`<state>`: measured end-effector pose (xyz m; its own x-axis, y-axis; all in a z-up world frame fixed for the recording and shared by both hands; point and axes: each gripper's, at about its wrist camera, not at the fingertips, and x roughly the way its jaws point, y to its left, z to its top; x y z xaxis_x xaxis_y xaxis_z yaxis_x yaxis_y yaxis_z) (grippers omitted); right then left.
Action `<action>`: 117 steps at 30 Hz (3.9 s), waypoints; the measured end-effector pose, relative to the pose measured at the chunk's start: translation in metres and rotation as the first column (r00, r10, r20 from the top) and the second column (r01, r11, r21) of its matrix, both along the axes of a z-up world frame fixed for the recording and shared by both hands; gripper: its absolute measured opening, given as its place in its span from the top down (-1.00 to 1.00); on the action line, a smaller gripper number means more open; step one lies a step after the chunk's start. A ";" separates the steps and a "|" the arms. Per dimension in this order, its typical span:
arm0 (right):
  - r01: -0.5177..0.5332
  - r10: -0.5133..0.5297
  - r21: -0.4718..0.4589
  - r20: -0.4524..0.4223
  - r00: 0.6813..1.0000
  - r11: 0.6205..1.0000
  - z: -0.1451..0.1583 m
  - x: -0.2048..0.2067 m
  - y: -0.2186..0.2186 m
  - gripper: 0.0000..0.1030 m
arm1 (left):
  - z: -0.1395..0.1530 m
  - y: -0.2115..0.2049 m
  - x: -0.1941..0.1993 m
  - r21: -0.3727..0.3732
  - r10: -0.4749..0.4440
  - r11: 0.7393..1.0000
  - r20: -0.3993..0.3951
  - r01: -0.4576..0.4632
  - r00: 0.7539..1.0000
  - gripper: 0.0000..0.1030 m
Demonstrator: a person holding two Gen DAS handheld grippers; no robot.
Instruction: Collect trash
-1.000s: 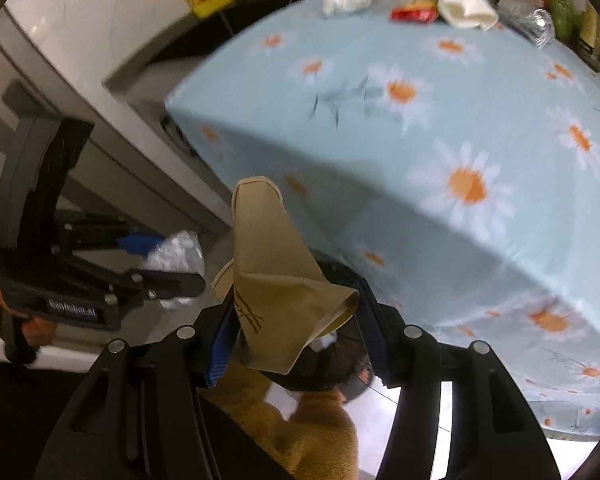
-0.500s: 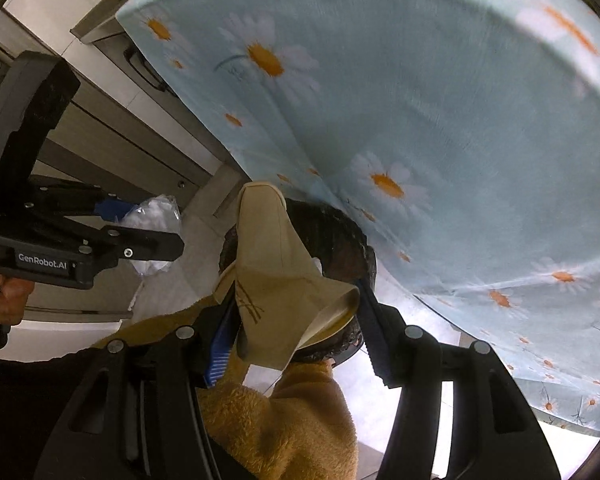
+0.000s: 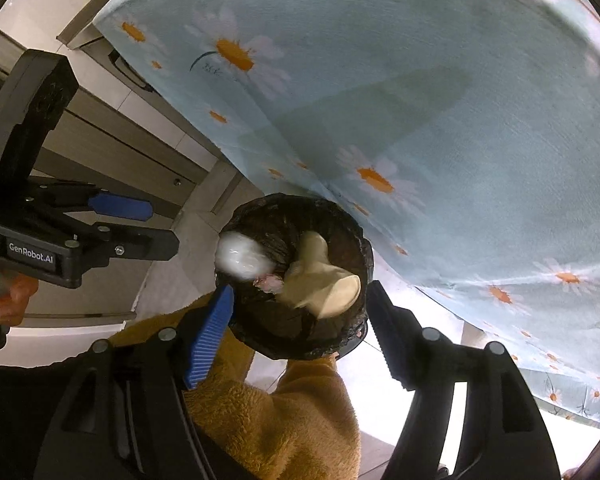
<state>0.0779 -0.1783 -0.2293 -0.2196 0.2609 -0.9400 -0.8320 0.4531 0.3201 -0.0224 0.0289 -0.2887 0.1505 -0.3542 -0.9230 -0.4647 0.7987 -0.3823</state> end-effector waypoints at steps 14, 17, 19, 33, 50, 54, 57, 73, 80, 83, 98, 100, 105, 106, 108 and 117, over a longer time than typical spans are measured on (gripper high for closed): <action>0.018 -0.021 0.057 0.037 0.999 0.998 0.022 0.005 -0.014 -0.33 | 0.021 -0.003 0.001 0.040 0.003 0.999 0.036 -0.004 0.999 -0.45; 0.034 -0.038 0.091 0.051 0.998 0.995 0.037 0.008 -0.015 -0.33 | 0.035 -0.005 0.001 0.069 0.001 0.998 0.059 -0.005 0.998 -0.45; 0.039 -0.047 0.117 0.066 0.997 0.992 0.049 0.010 -0.016 -0.33 | 0.046 -0.005 0.002 0.086 -0.004 0.996 0.080 -0.003 0.997 -0.45; 0.105 -0.138 0.291 0.096 0.986 0.951 0.117 0.037 -0.028 -0.33 | 0.129 -0.014 0.015 0.188 -0.063 0.982 0.200 0.024 0.978 -0.45; 0.249 -0.327 0.393 0.143 0.934 0.885 0.154 0.087 -0.023 -0.34 | 0.214 0.017 0.077 0.242 -0.152 0.968 0.355 0.066 0.922 -0.45; 0.310 -0.393 0.402 0.140 0.909 0.861 0.162 0.095 -0.017 -0.34 | 0.222 0.037 0.100 0.275 -0.212 0.955 0.361 0.113 0.908 -0.45; 0.362 -0.452 0.410 0.148 0.880 0.837 0.168 0.098 -0.014 -0.34 | 0.224 0.052 0.119 0.329 -0.242 0.937 0.356 0.122 0.903 -0.45; 0.562 -0.648 0.361 0.185 0.739 0.744 0.174 0.094 -0.017 -0.35 | 0.187 0.103 0.225 0.397 -0.410 0.878 0.332 0.268 0.849 -0.60; 0.631 -0.699 0.315 0.194 0.688 0.708 0.171 0.084 -0.020 -0.35 | 0.159 0.109 0.262 0.385 -0.457 0.861 0.301 0.332 0.837 -0.60; 0.649 -0.716 0.314 0.196 0.670 0.693 0.174 0.078 -0.022 -0.35 | 0.149 0.110 0.271 0.391 -0.468 0.853 0.280 0.346 0.838 -0.60; 0.670 -0.734 0.307 0.205 0.648 0.676 0.182 0.062 -0.009 -0.35 | 0.142 0.109 0.269 0.428 -0.534 0.811 0.263 0.399 0.803 -0.19; 0.662 -0.728 0.308 0.211 0.653 0.683 0.183 0.062 -0.007 -0.35 | 0.145 0.110 0.264 0.424 -0.535 0.813 0.273 0.399 0.799 -0.18; 0.635 -0.702 0.309 0.217 0.678 0.708 0.180 0.067 0.006 -0.35 | 0.151 0.113 0.254 0.426 -0.528 0.818 0.294 0.386 0.797 -0.17; 0.622 -0.691 0.311 0.216 0.690 0.718 0.179 0.070 0.010 -0.35 | 0.152 0.115 0.251 0.423 -0.525 0.821 0.298 0.383 0.797 -0.17; 0.597 -0.666 0.311 0.210 0.716 0.740 0.177 0.076 0.021 -0.35 | 0.152 0.119 0.244 0.413 -0.511 0.831 0.301 0.373 0.805 -0.17; 0.497 -0.569 0.343 0.151 0.808 0.797 0.170 0.107 0.074 -0.74 | 0.159 0.137 0.210 0.390 -0.443 0.868 0.328 0.308 0.834 -0.17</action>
<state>0.1853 -0.1045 -0.0594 0.2489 0.5227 -0.8154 -0.5482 0.7701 0.3263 0.1872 0.1654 -0.1294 0.4384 -0.1671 -0.8831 0.0328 0.9849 -0.1701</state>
